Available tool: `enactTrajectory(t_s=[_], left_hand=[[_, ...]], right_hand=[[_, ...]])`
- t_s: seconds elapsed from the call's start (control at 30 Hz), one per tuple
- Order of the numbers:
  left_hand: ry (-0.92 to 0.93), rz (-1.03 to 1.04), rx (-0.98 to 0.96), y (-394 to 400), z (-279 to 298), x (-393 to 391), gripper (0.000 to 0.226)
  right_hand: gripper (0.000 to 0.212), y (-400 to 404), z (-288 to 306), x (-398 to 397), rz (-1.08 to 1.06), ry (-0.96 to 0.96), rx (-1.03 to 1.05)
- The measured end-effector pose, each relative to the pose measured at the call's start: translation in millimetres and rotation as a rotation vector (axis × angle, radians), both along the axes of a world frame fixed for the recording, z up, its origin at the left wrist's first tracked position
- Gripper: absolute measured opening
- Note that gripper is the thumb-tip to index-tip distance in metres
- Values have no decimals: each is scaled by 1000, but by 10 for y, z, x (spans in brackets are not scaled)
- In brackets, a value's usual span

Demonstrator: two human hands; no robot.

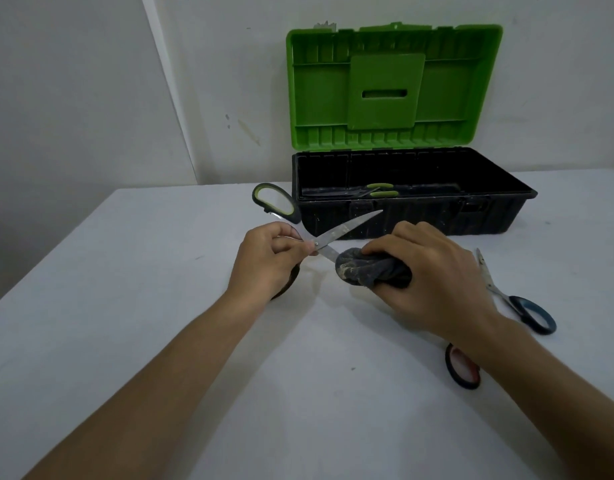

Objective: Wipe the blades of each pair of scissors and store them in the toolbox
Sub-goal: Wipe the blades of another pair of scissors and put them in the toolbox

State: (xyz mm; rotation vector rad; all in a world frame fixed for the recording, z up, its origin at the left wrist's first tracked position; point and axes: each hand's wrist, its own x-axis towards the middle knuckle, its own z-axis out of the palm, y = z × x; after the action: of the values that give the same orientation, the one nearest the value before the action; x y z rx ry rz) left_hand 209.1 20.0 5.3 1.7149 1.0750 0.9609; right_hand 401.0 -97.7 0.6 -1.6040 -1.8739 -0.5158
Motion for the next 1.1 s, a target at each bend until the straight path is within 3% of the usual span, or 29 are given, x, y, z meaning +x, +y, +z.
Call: enactTrajectory(t_s=[0.27,0.57,0.77,0.97,1.1], left_hand=[[52,-60,16,-100,80,35,6],[81,-98,51,-76,98,-11,10],[96,-158,77,-148,122,55,8],[66,-126,101,-104,159,-18,12],[104,-142,142,-82,117,7,12]], right_hand=[[32,187,104,-162,-21,34,60],[21,238,93,145,-193,345,145],[23,168,60,-129,-67,239,84],[23,180,108,170,-204,360,167],[27,134,71,28,-139,258,185]])
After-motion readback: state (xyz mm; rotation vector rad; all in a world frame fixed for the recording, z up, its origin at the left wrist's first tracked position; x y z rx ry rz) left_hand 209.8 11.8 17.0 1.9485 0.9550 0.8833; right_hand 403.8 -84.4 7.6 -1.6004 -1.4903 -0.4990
